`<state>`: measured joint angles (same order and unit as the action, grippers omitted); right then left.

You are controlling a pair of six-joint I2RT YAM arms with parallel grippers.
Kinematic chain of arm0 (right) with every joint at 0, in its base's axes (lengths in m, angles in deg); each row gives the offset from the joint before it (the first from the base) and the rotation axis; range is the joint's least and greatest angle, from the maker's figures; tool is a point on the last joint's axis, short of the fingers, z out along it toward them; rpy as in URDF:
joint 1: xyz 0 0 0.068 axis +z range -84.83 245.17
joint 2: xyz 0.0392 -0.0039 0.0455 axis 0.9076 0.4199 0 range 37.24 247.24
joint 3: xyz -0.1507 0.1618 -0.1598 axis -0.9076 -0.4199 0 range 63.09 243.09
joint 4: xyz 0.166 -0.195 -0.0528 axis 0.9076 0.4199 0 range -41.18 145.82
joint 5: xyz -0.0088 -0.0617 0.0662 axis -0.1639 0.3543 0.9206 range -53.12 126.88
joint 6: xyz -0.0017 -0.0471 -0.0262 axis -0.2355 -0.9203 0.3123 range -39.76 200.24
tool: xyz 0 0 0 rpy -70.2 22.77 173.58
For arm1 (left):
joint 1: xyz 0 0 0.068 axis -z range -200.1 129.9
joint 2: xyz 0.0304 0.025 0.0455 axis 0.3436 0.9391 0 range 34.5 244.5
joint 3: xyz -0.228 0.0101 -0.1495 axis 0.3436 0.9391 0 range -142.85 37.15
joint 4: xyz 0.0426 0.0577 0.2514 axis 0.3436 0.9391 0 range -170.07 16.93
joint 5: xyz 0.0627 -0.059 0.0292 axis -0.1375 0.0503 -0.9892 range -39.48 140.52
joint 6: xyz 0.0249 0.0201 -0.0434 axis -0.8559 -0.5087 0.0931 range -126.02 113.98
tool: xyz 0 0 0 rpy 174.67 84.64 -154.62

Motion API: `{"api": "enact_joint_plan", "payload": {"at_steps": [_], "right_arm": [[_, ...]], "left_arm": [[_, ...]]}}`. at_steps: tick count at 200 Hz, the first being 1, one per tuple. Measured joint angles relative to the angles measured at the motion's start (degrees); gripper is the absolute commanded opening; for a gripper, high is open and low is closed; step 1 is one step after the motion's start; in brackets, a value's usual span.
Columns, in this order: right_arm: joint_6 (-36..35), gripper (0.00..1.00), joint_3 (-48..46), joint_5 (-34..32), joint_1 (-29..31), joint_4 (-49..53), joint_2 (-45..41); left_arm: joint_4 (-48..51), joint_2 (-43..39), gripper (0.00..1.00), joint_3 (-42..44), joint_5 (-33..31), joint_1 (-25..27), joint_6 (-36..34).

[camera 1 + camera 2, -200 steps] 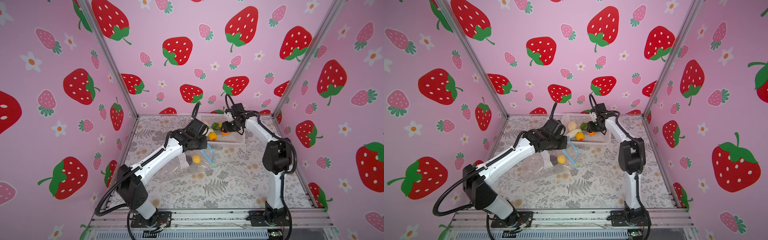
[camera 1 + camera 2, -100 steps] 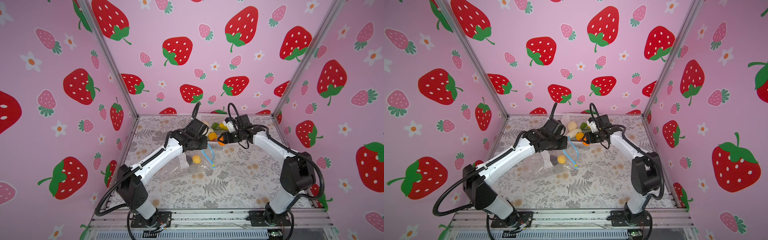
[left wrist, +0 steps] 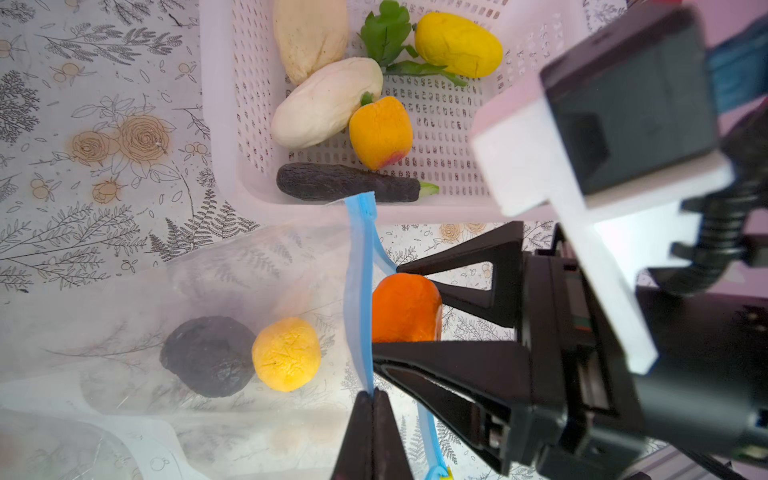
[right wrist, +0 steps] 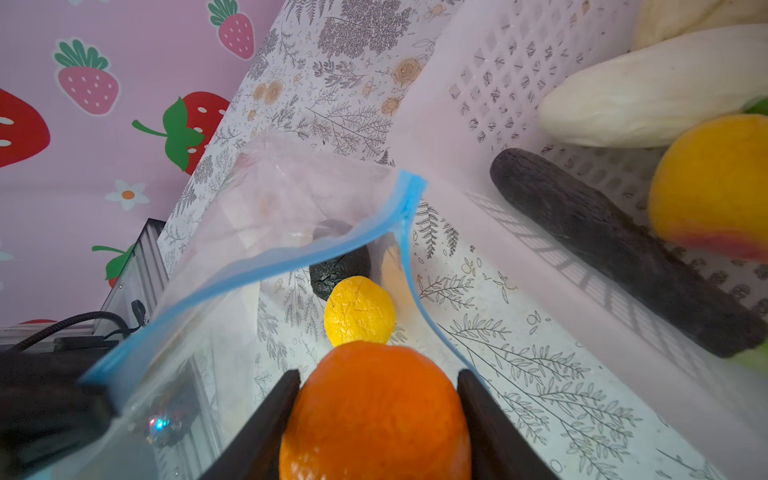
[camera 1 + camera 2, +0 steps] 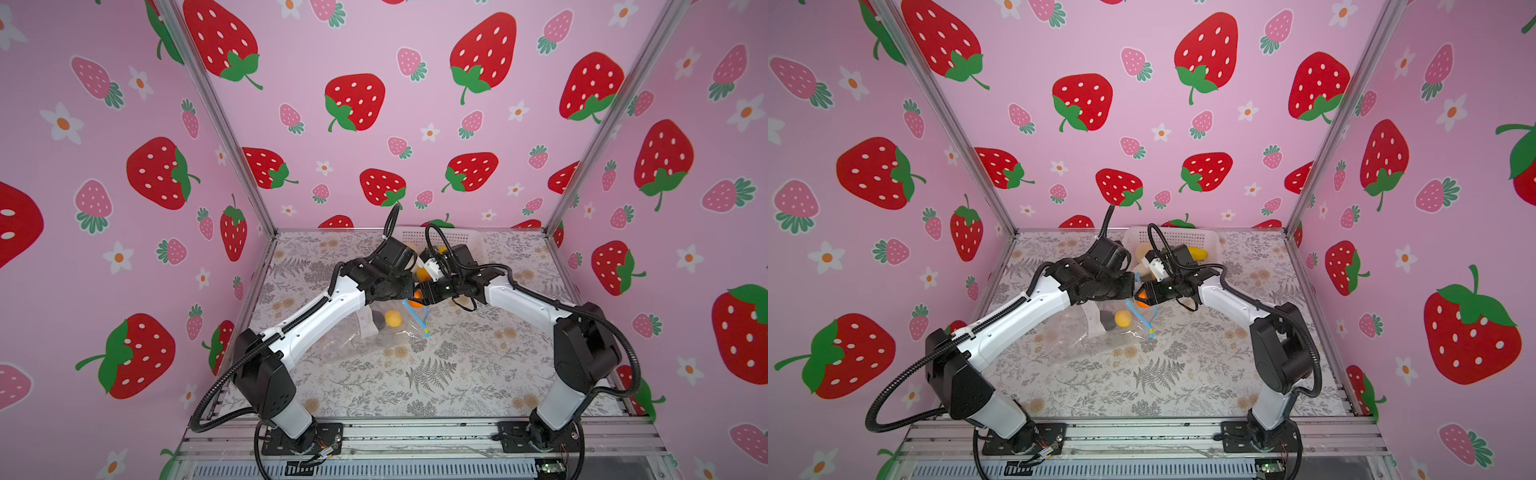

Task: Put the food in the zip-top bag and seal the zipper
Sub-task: 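Carry the orange with the right gripper over the bag mouth, then open the right gripper to drop the orange into the bag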

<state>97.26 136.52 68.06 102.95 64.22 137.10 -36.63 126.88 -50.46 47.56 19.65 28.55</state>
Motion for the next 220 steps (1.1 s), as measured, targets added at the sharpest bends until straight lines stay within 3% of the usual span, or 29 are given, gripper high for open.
{"api": "enact_joint_plan", "payload": {"at_steps": [123, 220], "right_arm": [[-1.22, 0.61, -2.34, 5.57, 2.34, -1.11, 5.51], [-2.62, 0.68, 0.35, 6.21, 3.48, -0.61, 7.87]], "left_arm": [[-0.39, -0.04, 0.0, 0.81, -0.04, 0.0, 0.22], [-0.39, -0.04, 0.0, 0.92, -0.02, -0.02, 0.24]]}}
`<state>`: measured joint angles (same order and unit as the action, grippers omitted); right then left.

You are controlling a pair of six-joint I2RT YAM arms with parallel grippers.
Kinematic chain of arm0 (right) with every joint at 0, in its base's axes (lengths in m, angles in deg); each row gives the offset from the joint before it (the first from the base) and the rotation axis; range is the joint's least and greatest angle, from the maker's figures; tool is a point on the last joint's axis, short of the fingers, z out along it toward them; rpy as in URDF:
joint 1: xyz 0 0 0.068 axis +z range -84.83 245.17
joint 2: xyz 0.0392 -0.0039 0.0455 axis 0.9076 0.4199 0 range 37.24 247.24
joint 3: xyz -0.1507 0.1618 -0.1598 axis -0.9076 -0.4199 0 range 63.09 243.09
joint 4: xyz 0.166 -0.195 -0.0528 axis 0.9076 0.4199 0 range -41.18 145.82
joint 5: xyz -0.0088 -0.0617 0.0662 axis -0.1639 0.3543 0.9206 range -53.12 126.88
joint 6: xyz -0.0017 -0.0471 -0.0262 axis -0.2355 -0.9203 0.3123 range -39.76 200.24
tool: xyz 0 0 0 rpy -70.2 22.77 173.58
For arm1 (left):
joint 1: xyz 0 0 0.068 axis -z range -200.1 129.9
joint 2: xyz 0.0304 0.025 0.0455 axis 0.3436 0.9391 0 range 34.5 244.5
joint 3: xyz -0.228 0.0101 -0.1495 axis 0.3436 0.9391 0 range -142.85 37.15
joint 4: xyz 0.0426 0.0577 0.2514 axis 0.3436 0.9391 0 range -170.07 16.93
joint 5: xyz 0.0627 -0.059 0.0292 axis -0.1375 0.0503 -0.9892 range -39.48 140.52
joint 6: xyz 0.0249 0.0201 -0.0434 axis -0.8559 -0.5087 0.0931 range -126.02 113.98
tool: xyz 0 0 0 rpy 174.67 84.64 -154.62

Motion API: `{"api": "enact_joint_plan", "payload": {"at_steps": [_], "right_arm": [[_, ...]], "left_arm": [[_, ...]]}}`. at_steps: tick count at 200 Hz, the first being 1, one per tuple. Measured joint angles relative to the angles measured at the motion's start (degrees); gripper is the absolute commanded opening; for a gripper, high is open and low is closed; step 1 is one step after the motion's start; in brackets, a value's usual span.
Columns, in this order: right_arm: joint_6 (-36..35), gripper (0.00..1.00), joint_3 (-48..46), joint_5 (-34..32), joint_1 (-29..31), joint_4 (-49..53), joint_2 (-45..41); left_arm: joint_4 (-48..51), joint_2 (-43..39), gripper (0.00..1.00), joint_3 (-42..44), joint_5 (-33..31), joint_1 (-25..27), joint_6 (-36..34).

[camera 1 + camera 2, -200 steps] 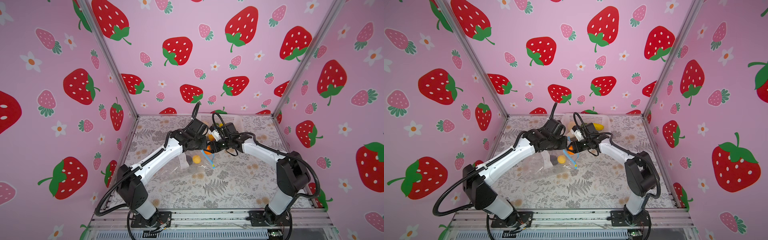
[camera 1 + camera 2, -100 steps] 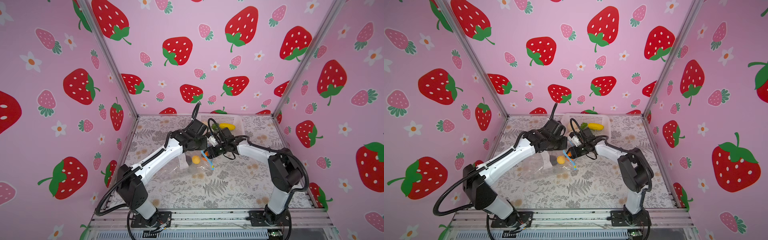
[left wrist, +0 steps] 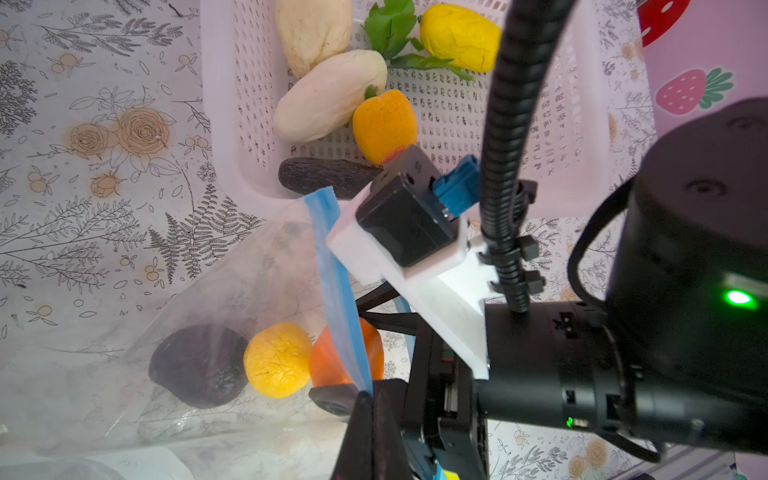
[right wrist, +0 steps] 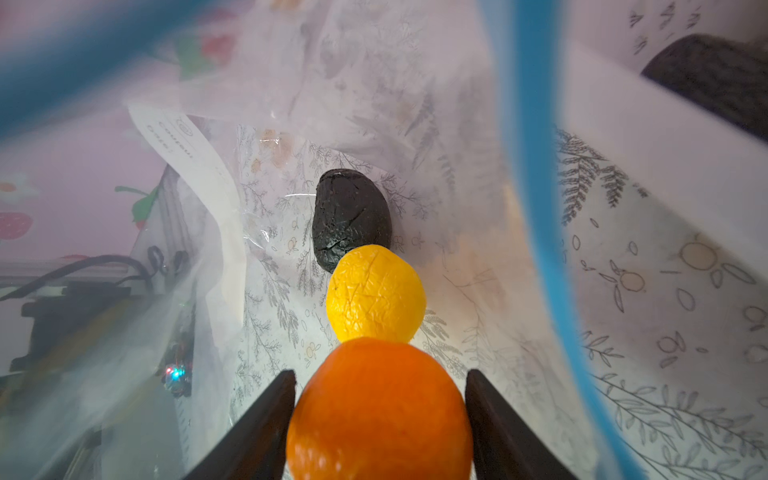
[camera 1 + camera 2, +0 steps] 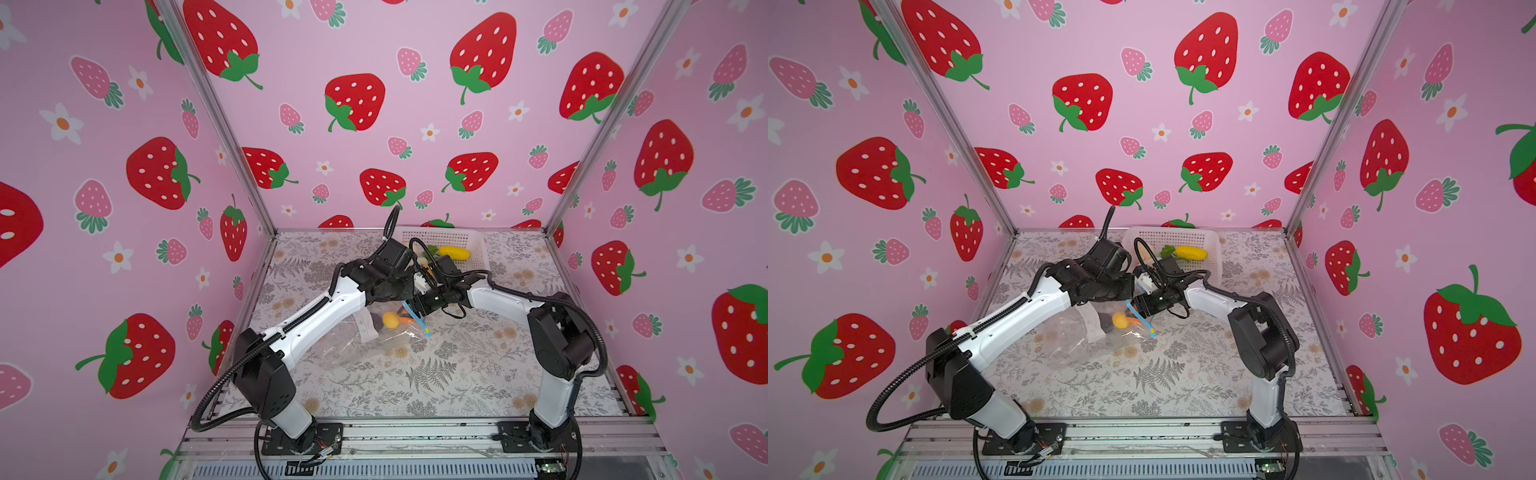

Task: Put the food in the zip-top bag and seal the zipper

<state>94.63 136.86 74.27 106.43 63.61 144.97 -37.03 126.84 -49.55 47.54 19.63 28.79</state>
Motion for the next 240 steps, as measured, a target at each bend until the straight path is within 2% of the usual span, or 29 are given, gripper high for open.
{"api": "enact_joint_plan", "payload": {"at_steps": [113, 197, 240], "right_arm": [[0.04, 0.68, 1.03, -1.29, -0.17, 1.25, 0.07], [2.43, 0.68, 0.98, -5.51, -2.47, 1.79, -7.34], [5.2, 0.63, -2.73, -6.62, -6.1, 1.95, -11.15]], "left_arm": [[-0.74, -0.39, 0.0, 0.96, -0.02, 0.0, 0.0], [-1.07, -2.05, 0.0, 1.88, -0.02, -0.17, 0.0], [-1.14, -2.97, 0.0, 1.92, -0.02, -0.26, 0.0]]}}
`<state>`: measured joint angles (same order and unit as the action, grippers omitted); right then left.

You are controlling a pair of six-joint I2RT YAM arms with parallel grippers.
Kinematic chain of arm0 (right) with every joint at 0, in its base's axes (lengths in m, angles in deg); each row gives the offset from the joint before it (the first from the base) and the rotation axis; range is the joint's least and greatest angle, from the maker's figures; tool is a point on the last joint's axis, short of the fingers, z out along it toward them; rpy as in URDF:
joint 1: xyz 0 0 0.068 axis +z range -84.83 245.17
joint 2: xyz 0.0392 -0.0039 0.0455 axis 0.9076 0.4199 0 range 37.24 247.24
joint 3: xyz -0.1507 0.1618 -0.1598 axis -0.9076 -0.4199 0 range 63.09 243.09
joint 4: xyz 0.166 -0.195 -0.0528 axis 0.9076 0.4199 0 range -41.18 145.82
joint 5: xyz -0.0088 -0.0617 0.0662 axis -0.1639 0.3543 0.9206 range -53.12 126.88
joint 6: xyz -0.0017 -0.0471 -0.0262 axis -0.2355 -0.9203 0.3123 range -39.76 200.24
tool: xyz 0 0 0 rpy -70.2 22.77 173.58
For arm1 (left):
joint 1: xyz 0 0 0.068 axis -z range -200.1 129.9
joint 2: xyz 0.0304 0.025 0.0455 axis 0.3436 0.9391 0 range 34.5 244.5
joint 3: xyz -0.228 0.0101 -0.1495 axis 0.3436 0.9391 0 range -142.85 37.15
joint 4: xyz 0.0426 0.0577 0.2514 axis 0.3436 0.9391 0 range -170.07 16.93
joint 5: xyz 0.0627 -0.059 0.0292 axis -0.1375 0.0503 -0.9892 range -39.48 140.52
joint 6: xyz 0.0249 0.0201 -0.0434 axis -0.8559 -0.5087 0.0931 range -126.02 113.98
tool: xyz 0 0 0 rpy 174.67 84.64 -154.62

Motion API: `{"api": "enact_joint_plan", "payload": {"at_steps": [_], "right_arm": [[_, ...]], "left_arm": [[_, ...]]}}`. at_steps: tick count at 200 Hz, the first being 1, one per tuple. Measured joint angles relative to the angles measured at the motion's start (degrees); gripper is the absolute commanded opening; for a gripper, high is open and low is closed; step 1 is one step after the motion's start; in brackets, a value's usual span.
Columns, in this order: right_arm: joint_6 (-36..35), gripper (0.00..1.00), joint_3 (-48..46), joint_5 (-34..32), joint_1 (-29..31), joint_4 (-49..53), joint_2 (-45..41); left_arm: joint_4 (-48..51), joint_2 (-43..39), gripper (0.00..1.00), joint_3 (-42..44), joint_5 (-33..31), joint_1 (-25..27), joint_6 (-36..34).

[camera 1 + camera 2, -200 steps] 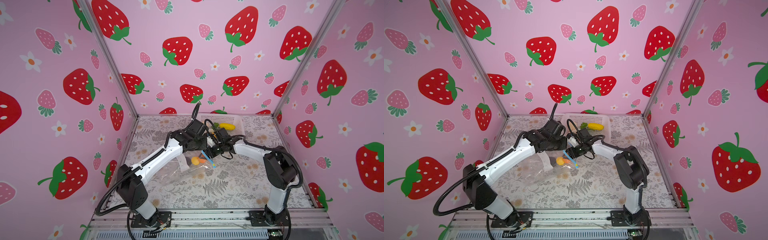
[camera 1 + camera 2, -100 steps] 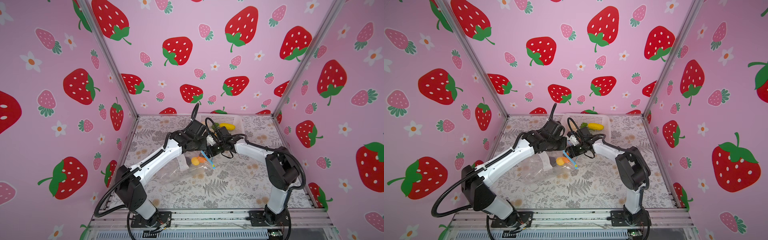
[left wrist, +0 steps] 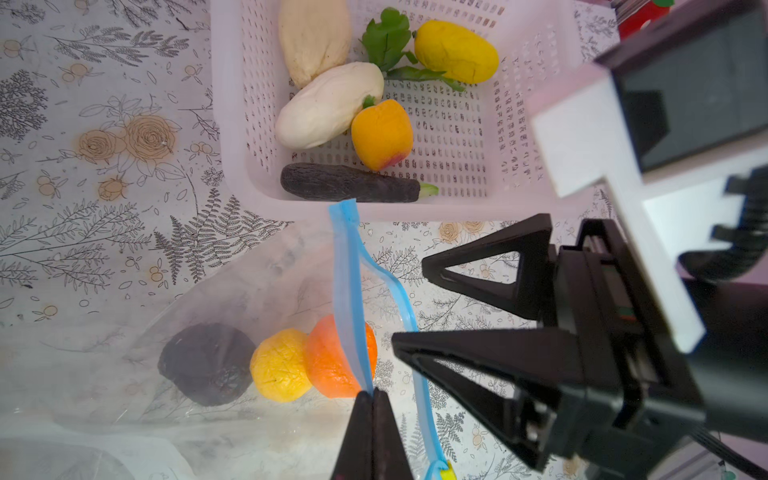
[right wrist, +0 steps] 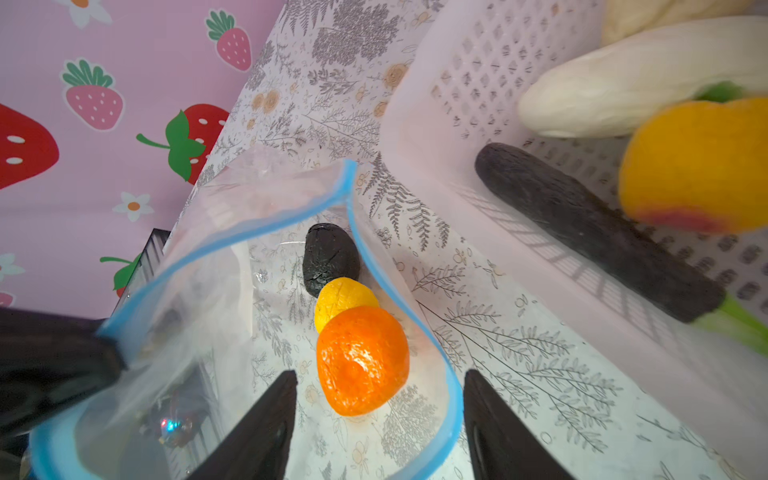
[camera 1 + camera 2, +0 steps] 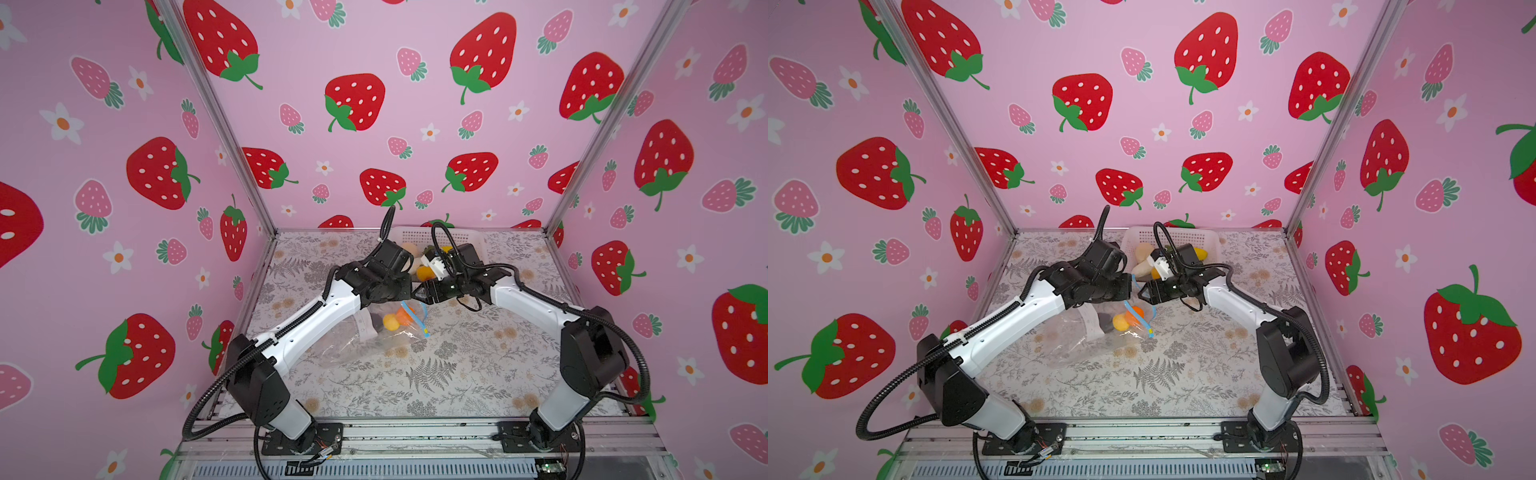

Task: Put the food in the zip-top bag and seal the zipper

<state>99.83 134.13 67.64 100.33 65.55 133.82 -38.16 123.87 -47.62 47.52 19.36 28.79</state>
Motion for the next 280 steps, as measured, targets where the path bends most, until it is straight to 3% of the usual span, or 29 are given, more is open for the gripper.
{"api": "enact_joint_plan", "payload": {"at_steps": [61, 109, 178, 280], "right_arm": [[3.91, 0.6, -6.05, 1.03, -1.64, -1.18, -0.31], [5.49, 0.52, -8.28, 3.19, -1.57, -4.96, 0.81], [6.99, 0.26, -9.01, 6.99, -1.57, -8.41, 2.78], [8.9, 0.03, -8.98, 12.2, -1.68, -11.37, 4.33]], "left_arm": [[-0.15, -2.01, 0.0, 0.63, -0.02, -0.11, -0.02], [-0.15, -2.01, 0.0, 0.66, -0.52, -0.11, -0.02], [-0.15, -2.01, 0.0, 0.76, -0.9, -0.2, -0.02], [-0.15, -2.03, 0.0, 0.9, -1.01, -0.85, -0.04]]}}
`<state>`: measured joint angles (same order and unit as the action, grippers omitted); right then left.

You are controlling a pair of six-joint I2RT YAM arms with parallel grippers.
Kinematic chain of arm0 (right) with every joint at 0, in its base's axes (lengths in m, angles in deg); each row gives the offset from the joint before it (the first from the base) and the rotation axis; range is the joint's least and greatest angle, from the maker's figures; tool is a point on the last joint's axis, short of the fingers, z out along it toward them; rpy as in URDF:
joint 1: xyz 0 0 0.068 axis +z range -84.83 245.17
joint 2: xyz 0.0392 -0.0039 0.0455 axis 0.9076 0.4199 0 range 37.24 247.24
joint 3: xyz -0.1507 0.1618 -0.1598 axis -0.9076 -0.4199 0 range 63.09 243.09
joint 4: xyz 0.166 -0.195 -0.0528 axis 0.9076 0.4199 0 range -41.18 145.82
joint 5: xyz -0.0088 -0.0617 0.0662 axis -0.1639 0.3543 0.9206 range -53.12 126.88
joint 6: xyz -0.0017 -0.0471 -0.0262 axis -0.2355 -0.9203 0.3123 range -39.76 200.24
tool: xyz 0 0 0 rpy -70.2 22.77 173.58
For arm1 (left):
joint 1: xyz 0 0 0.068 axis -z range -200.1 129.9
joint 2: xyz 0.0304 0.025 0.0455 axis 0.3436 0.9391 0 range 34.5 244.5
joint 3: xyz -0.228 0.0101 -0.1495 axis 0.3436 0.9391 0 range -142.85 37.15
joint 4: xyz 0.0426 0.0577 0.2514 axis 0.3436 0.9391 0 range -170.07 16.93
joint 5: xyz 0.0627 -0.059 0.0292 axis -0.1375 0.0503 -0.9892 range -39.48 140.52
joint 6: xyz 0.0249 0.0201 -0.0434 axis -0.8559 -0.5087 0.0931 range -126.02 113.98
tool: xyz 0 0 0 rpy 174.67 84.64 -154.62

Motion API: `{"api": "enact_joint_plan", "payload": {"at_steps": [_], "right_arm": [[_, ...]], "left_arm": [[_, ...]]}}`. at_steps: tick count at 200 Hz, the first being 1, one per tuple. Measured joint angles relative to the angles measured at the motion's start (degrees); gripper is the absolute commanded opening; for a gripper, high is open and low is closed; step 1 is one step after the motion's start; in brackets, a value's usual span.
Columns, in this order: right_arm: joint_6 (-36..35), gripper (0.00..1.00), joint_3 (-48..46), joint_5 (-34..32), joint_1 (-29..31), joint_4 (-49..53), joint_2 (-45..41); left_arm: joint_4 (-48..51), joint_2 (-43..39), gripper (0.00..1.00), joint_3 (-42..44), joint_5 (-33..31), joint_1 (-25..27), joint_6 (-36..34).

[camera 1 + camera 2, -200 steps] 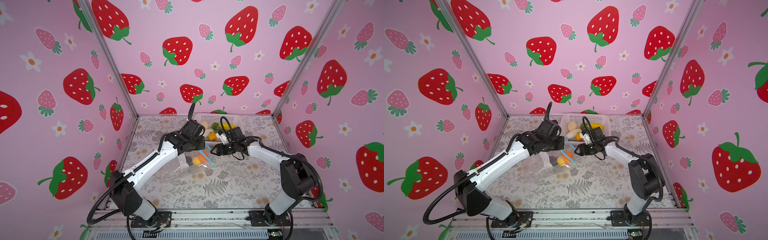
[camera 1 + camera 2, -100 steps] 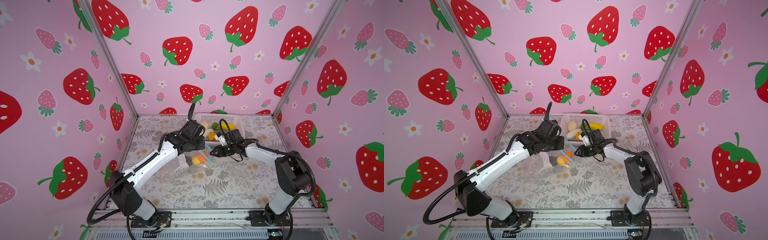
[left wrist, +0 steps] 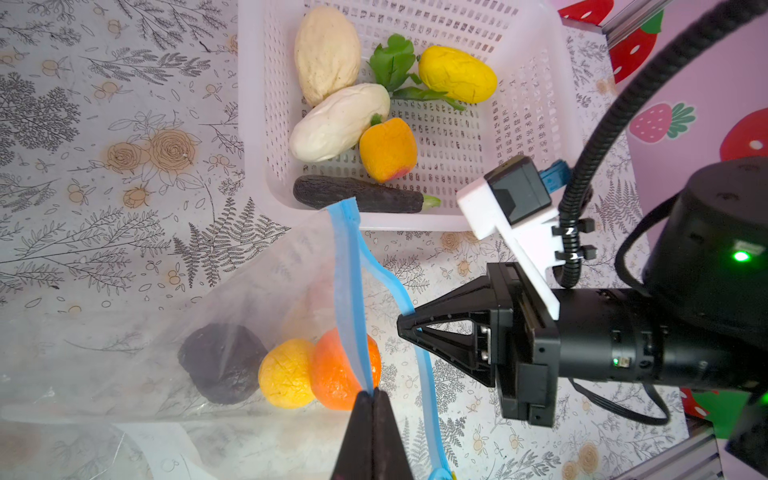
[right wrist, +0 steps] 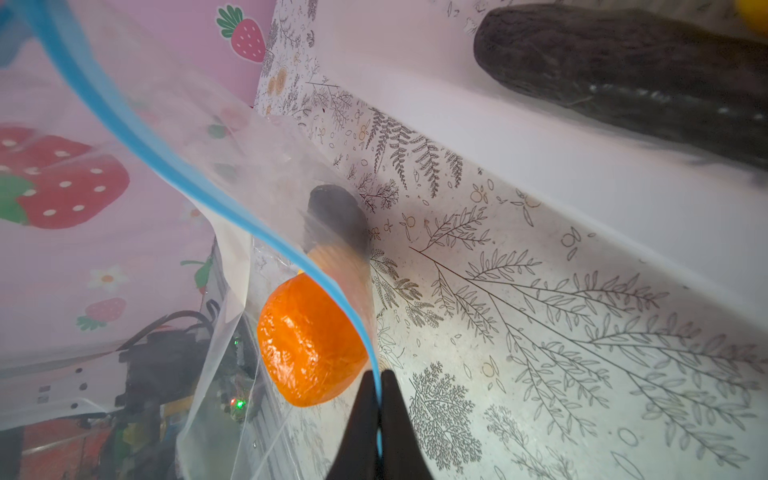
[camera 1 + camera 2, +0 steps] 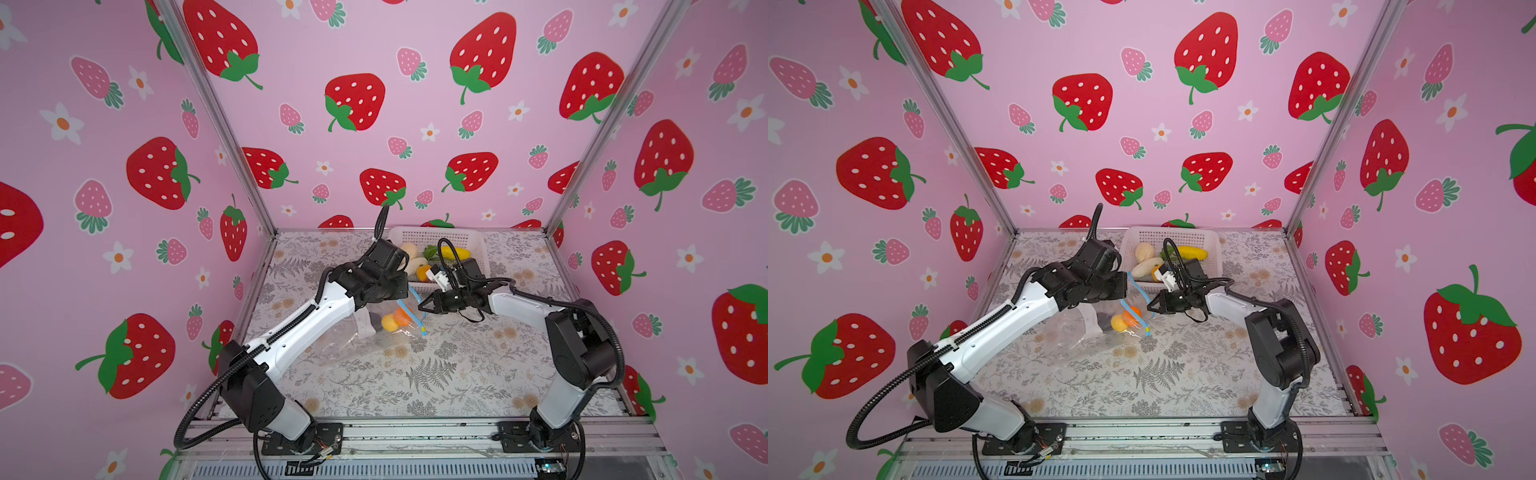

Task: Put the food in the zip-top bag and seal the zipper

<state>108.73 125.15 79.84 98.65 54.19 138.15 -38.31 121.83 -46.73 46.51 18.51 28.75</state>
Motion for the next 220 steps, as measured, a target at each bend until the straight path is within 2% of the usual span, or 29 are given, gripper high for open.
{"api": "enact_joint_plan", "payload": {"at_steps": [66, 220], "right_arm": [[1.31, 0.0, 0.55, 1.29, 0.0, -0.35, -0.02], [1.88, 0.0, 6.36, 1.42, 1.81, 0.31, -1.44]], "left_arm": [[0.0, -0.81, 0.0, 0.0, 0.02, -0.72, -0.04], [0.04, -5.64, 0.0, 0.02, -1.07, -1.51, -0.48]]}}
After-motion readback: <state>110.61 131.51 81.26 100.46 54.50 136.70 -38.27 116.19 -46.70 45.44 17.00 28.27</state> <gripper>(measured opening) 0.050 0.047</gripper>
